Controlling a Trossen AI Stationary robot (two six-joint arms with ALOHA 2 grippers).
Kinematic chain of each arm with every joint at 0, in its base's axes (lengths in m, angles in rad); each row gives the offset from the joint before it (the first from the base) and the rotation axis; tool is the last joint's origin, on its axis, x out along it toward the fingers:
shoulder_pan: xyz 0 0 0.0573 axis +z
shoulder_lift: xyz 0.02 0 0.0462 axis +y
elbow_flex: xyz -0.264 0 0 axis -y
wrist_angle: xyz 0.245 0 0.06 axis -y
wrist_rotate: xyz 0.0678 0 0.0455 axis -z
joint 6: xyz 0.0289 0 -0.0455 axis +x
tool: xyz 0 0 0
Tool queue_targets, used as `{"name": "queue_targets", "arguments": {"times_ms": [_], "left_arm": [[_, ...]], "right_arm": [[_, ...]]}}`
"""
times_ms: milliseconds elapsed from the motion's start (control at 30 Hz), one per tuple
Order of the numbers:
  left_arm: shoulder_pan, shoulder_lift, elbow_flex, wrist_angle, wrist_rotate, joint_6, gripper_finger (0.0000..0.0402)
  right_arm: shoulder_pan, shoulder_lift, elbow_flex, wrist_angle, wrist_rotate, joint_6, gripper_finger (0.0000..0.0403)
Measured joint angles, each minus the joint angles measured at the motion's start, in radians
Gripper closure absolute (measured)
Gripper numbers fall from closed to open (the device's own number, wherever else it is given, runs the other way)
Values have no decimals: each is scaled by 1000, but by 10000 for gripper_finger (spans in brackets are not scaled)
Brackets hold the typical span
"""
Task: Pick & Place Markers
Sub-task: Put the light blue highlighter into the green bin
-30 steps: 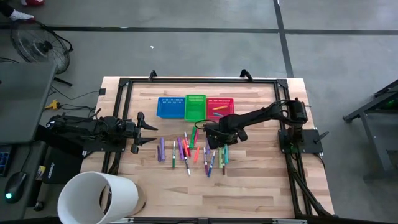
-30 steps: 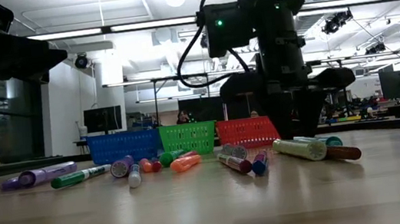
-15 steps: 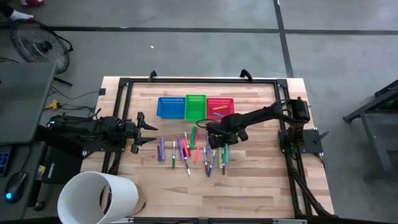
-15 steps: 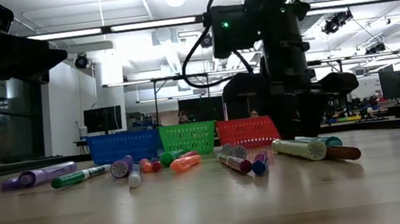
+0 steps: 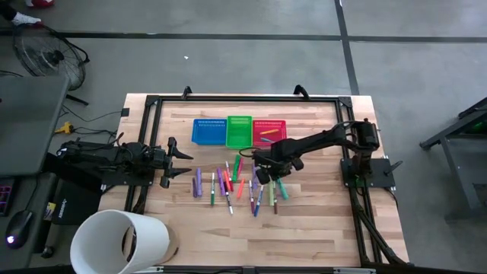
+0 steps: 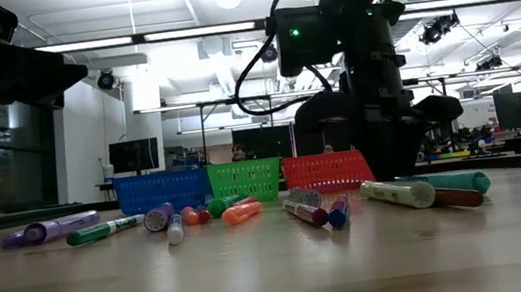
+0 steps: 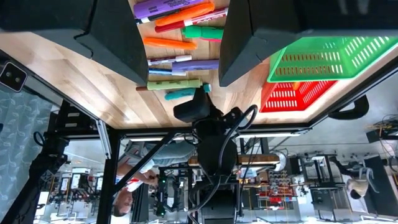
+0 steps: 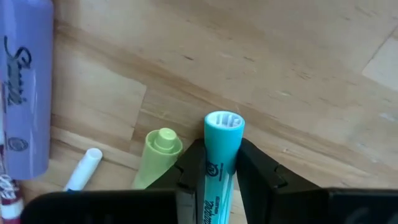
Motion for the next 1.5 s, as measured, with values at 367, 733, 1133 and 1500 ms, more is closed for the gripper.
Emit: {"name": "queue_targets", "arguments": {"times_ms": [367,733,1133,1500], "left_arm": [[0,0,0,0,0,0,206],[0,0,0,0,0,0,206],[0,0,0,0,0,0,206],[0,0,0,0,0,0,206]], "right_arm": [[-79,-97,87,-102,32,-177,344],[-195,-121,359,-186,135,-408,344],[-310,-35,531,-74,107,-590,344],[-391,59,528,85,92,-465,344]]}}
